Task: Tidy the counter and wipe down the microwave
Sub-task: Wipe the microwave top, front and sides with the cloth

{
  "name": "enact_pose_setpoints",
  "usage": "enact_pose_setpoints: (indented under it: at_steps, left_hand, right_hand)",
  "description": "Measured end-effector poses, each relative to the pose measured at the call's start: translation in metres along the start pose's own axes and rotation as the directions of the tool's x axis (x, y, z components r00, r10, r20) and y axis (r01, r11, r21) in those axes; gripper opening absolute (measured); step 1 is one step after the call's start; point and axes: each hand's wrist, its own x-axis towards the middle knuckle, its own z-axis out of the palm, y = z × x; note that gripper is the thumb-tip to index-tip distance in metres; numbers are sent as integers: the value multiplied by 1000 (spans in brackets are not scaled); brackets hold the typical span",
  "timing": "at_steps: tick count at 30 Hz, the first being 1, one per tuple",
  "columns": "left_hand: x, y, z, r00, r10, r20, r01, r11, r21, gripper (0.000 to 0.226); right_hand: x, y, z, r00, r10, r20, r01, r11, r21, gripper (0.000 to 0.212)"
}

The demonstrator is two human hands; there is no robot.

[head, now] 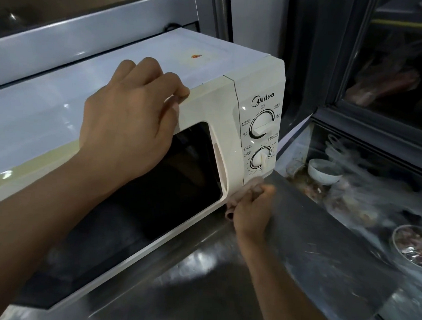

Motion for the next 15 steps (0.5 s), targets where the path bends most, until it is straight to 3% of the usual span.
enact_pose_setpoints:
  at_steps: [5,8,15]
  left_hand:
    - [0,0,1,1000,-2,-21,2,1000,1,26]
    - [-1,-1,1,1000,3,-24,-3,1000,3,26]
    - [0,0,0,1000,15,-19,-15,1000,-9,27]
  right_hand:
    - [28,-8,-8,998,25,-56,-26,1000,-6,14]
    - [0,1,6,996,90,4,-90,996,18,19]
    - [-59,13,17,978,45,206,-60,996,68,30]
